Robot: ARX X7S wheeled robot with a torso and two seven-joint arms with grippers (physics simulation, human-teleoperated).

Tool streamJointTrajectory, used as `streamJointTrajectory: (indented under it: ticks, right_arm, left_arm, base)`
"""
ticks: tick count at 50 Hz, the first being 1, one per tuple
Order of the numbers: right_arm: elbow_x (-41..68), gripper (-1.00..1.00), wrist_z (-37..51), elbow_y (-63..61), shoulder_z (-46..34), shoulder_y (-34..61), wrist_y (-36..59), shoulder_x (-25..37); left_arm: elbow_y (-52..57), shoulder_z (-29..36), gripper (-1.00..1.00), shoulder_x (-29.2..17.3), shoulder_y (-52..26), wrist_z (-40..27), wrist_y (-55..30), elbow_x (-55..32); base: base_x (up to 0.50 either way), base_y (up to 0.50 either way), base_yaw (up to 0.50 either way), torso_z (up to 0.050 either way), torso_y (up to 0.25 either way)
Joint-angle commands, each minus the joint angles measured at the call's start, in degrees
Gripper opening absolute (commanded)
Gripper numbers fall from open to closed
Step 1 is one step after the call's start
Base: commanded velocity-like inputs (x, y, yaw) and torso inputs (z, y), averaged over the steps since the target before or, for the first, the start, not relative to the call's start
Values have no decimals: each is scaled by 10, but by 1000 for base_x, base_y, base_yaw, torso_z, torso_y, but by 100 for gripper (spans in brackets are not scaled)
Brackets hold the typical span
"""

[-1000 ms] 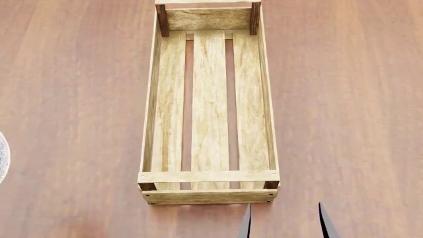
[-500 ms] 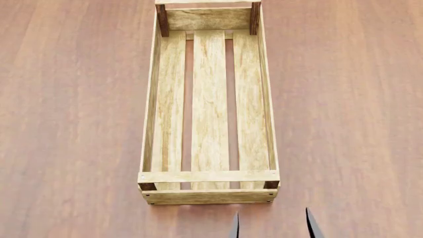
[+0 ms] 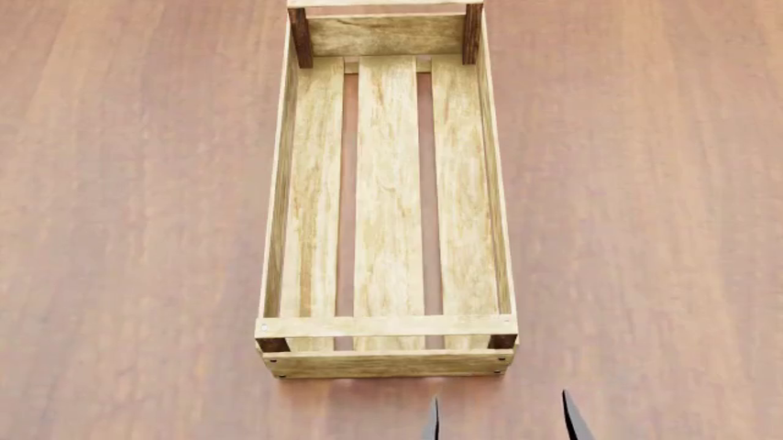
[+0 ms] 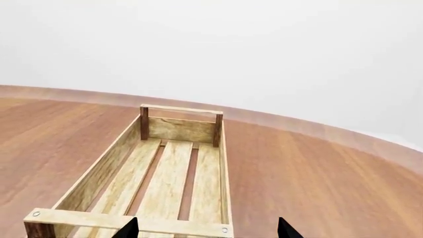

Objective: Stack the right bowl on the left bowl and place them in the tray.

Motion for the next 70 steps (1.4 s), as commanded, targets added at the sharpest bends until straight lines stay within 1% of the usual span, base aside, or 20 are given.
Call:
streamJointTrajectory:
  ticks: [1,9,16,20,29,34,42,49,70]
  right_arm:
    - [0,100,2,2,-2,-1,-1,2]
    - [-1,100,3,6,-4,0,-3,1]
    - [-1,100,4,7,-5,0,-2,2]
    - [-1,100,5,7,-7,-2,-4,1]
    - [-3,100,7,14,-9,-4,-10,2]
    - [-5,100,8,13,-10,-5,-9,3]
    - [-5,100,10,15,-11,-5,-8,3]
    - [-6,100,11,18,-14,-4,-9,2]
    - [-4,100,14,20,-13,-1,-7,5]
  left_arm:
    - [-34,5,-100,10,-12,-37,3,-54]
    - [-46,5,-100,22,-9,-54,5,-66]
    - [-49,-3,-100,35,3,-54,7,-62]
    - [-49,-3,-100,41,8,-47,6,-60]
    - [-58,16,-100,53,8,-27,6,-33]
    - [-58,18,-100,50,6,-22,7,-27]
    - [-92,29,-100,50,0,3,15,13]
    - [-108,37,-100,46,-9,5,17,24]
    - [-175,82,-100,56,-35,20,30,71]
  base:
    - [0,0,0,0,0]
    - [0,0,0,0,0]
    - [0,0,0,0,2]
    - [0,0,0,0,0]
    - [0,0,0,0,0]
    - [0,0,0,0,0]
    - [0,0,0,0,0]
    - [0,0,0,0,0]
    - [0,0,0,0,0]
